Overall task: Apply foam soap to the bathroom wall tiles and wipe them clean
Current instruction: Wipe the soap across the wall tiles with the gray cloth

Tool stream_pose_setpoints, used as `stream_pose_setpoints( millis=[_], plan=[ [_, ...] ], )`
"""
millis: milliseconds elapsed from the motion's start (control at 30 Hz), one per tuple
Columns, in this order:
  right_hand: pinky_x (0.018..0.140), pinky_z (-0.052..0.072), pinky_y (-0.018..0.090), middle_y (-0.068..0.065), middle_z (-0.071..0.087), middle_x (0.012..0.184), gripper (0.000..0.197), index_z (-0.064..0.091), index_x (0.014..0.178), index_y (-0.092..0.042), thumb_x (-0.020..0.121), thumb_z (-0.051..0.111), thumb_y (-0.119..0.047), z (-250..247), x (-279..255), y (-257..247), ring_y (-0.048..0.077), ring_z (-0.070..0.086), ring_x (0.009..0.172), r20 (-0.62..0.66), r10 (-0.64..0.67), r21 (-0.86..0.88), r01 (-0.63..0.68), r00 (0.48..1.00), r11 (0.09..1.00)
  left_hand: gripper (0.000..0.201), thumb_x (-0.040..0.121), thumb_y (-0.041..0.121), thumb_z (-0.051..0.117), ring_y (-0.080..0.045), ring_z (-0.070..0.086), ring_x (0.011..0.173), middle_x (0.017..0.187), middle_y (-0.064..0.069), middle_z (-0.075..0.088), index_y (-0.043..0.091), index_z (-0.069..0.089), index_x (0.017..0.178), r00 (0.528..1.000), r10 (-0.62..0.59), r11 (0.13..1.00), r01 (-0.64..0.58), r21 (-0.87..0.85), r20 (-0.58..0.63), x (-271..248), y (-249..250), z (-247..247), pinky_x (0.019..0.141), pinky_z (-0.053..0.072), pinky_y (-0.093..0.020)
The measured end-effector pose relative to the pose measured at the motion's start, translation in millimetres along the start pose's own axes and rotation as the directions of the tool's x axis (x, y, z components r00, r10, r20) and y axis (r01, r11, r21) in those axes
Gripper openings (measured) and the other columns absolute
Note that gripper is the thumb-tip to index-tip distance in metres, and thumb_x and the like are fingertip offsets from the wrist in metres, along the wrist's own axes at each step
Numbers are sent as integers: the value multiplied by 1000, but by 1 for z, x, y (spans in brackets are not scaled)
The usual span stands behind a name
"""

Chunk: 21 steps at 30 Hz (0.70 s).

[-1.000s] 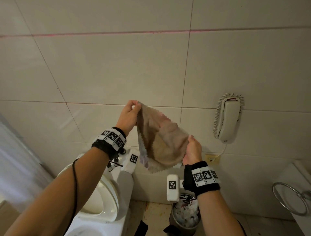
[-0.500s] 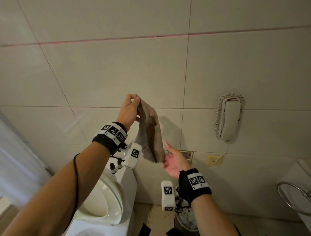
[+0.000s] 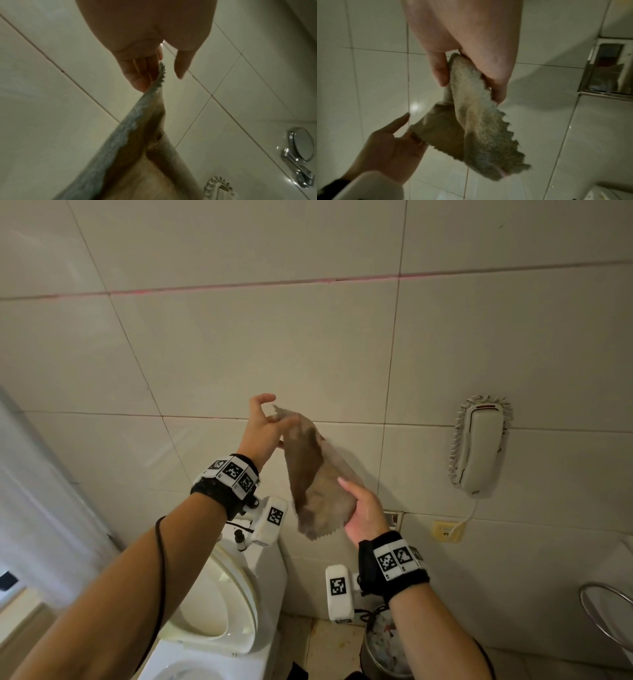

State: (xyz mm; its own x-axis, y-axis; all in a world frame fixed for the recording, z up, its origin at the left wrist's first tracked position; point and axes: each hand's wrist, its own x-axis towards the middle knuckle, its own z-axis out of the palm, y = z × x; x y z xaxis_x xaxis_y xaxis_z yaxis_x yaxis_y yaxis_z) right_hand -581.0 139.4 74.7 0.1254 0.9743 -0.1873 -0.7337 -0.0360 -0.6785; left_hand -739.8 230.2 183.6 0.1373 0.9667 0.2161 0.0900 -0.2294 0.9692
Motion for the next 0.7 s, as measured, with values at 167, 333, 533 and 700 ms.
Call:
stream_pose_setpoints(
  millis=[167,333,533,700],
  plan=[
    [97,51,45,23,68,119,36,62,124,3,89,64,-4,12,1,-14,36,66,109,-6,-64,-93,63,998,994,93,82,-27,46,-15,59,67,86,-6,58,26,16,152,997,-50,996,45,83,64,-6,-18,-5,56,53,-28],
    [95,52,46,31,60,126,48,55,129,11,84,66,-4,9,5,-29,41,63,109,-32,-63,-99,60,997,993,89,78,-22,38,-17,44,61,72,-3,44,27,25,152,996,-73,982,80,169,-46,-3,-27,-23,52,42,-28],
    [104,47,44,22,64,115,25,65,106,5,83,67,-6,14,10,-53,33,62,112,-11,-85,-68,84,996,994,72,81,-12,40,-29,59,77,91,-11,62,22,42,144,986,-131,955,154,253,-104,0,-24,-43,64,47,-34],
    [91,54,41,21,65,104,10,64,97,-2,87,64,-5,36,5,-69,35,64,100,124,-77,-171,98,989,980,51,84,-9,37,-24,63,93,114,-14,69,20,64,116,985,-164,928,175,330,-62,-3,-20,-40,59,44,-28]
  ],
)
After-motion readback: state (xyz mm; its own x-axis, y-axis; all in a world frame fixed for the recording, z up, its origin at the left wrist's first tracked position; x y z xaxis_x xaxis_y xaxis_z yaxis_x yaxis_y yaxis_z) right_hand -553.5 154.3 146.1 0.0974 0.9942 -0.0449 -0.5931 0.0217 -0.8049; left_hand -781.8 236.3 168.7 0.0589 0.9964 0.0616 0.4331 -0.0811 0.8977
